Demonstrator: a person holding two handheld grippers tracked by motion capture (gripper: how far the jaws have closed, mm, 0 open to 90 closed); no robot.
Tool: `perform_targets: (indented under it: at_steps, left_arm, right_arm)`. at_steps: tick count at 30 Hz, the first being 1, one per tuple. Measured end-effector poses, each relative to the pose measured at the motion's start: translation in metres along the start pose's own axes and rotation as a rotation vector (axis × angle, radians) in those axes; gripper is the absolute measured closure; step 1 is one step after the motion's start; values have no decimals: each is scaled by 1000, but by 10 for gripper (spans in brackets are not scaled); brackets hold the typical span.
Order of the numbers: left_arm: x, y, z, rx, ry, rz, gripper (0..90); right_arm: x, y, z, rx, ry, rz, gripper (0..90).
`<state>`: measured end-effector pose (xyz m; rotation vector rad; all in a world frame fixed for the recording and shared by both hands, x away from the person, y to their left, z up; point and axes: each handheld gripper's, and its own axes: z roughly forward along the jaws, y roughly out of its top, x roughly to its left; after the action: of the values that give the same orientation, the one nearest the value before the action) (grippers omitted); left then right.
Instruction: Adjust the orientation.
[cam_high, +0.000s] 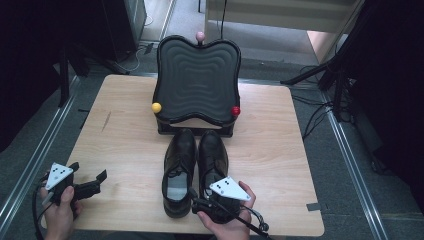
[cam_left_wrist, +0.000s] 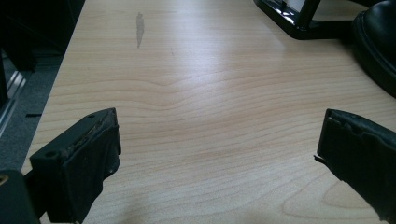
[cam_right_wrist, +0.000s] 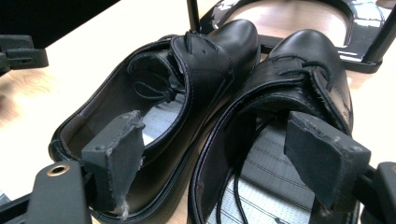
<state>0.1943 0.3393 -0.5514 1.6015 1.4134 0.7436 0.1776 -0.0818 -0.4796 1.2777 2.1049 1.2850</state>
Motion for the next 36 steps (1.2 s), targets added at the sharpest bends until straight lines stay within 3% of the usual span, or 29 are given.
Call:
perform_targets:
  at_steps: [14,36]
  left_arm:
    - [0,0,1,6,3,6,5]
    - [0,0,1,7,3,5,5]
  right_arm:
    - [9,3,14,56,-20,-1,194]
    - [10,6,19,79,-42,-13,193]
